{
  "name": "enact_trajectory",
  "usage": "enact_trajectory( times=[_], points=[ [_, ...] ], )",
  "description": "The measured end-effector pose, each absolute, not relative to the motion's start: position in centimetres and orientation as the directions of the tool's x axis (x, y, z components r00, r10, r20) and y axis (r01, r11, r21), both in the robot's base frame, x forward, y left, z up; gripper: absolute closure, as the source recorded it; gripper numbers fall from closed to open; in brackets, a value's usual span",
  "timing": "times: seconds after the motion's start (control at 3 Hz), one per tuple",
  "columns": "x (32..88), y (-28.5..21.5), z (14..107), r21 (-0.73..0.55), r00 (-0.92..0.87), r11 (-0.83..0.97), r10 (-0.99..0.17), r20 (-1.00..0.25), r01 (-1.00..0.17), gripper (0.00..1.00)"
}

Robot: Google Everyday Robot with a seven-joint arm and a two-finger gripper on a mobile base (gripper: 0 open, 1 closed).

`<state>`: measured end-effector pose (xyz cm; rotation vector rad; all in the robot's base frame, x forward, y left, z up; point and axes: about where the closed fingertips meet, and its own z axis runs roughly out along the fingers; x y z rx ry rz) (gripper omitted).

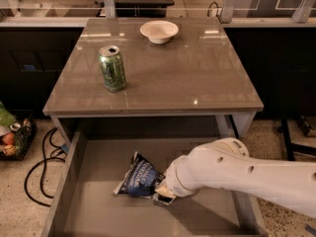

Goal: Pick blue chip bag from top drawer and place on counter

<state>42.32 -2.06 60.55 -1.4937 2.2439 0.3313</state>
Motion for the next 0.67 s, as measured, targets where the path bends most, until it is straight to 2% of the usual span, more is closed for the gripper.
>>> enact_trajectory(
  times=[0.67],
  points=[
    [42.24,-1.99,61.23,-0.029,-0.315,0.377,-0.813,-0.489,-0.926,1.00]
  ],
)
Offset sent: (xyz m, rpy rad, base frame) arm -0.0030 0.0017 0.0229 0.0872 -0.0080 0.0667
